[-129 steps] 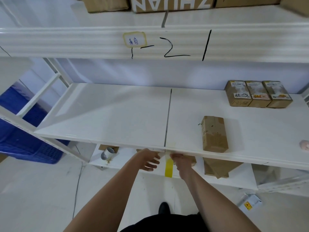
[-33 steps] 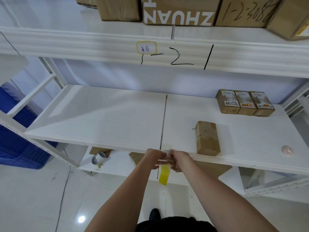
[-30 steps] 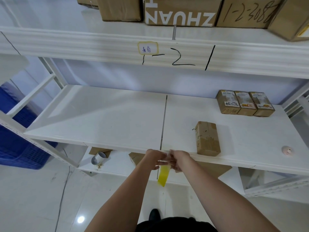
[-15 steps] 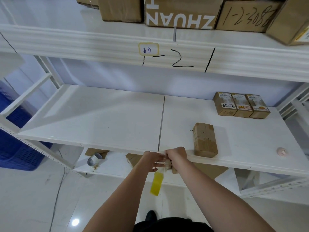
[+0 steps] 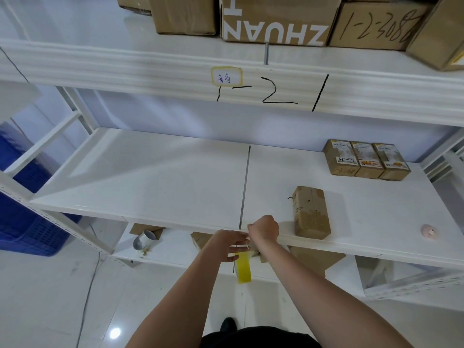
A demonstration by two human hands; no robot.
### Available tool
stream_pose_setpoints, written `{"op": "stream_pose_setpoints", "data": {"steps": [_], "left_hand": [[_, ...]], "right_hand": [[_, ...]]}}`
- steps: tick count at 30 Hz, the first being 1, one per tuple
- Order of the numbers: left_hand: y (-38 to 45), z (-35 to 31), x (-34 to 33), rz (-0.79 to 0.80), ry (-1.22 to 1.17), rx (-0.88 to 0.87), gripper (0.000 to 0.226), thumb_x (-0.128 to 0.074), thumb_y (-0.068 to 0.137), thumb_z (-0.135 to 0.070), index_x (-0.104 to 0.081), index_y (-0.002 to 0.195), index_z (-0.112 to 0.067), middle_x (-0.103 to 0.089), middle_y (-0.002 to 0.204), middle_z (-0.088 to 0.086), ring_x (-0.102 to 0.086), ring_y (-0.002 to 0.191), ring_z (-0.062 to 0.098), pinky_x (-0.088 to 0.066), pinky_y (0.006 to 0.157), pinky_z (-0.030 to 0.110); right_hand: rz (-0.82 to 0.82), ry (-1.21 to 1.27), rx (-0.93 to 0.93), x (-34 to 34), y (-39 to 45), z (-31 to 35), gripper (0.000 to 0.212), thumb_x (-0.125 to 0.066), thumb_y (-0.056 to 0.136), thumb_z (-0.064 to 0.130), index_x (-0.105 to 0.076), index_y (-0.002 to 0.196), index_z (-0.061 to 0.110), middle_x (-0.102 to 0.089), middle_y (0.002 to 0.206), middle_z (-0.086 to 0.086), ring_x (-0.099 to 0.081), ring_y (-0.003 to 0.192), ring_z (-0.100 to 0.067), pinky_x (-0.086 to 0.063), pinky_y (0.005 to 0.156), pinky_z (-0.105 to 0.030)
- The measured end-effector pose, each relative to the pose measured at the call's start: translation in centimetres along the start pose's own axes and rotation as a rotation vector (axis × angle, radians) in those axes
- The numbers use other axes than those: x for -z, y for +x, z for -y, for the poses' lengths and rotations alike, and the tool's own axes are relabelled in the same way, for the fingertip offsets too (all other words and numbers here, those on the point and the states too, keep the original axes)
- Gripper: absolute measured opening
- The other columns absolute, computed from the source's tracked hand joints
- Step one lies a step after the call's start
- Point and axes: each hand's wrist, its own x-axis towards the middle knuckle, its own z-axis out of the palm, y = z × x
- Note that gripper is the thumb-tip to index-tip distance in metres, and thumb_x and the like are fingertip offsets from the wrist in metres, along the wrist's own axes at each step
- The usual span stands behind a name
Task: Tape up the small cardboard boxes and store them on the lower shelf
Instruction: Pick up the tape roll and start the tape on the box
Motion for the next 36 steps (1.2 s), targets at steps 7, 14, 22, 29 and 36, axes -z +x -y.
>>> {"op": "stream_pose_setpoints", "data": {"steps": [7,14,22,29,36], "left_hand": [[0.7,0.3,0.4,0.012,0.01,0.019,0.008,-0.067,0.093,-0.02,-0.074,0.091,-0.02,-0.078,0.099,-0.007,-0.075,0.093,0.008,-0.049,0.073,0.027],[1.9,0.5,0.8,0.033,0.031,0.018,0.005,-0.072,0.089,-0.019,-0.075,0.085,-0.019,-0.078,0.083,-0.007,-0.075,0.07,0.006,-0.052,0.072,0.027],[2.8,0.8,1.7,0.086,-0.043,0.046,0.009,-0.074,0.084,-0.013,-0.073,0.076,-0.017,-0.075,0.077,-0.005,-0.072,0.064,0.01,-0.055,0.068,0.025],[2.0,0.1,3.4,0.154,-0.001,-0.063,0.009,-0.07,0.093,-0.018,-0.077,0.098,-0.019,-0.078,0.102,-0.001,-0.076,0.09,0.014,-0.053,0.076,0.031],[0.8,0.8,3.5,0.13,0.066,-0.218,0.009,-0.077,0.089,-0.024,-0.077,0.097,-0.021,-0.078,0.1,0.004,-0.076,0.093,0.02,-0.049,0.081,0.033]], "right_hand": [[-0.055,-0.066,0.107,-0.5,-1.1,0.2,0.016,-0.064,0.096,0.013,-0.059,0.082,0.009,-0.059,0.075,-0.002,-0.056,0.071,-0.019,-0.041,0.06,-0.025],[-0.066,-0.211,0.238,-0.6,-2.1,0.3,0.028,-0.057,0.098,0.009,-0.051,0.071,0.013,-0.055,0.068,0.0,-0.063,0.079,-0.024,-0.043,0.064,-0.031],[-0.044,-0.336,0.413,-0.4,-3.5,1.0,0.022,-0.049,0.101,0.007,-0.05,0.08,0.016,-0.07,0.092,-0.006,-0.065,0.091,-0.024,-0.038,0.074,-0.029],[-0.04,0.04,0.349,0.5,-3.4,0.7,0.024,-0.068,0.094,0.017,-0.068,0.079,-0.002,-0.07,0.077,-0.01,-0.066,0.075,-0.023,-0.05,0.066,-0.03],[-0.005,0.234,0.248,2.3,-4.0,-0.2,0.012,-0.079,0.084,0.014,-0.077,0.076,0.006,-0.074,0.073,-0.001,-0.065,0.069,-0.011,-0.037,0.057,-0.007]]}}
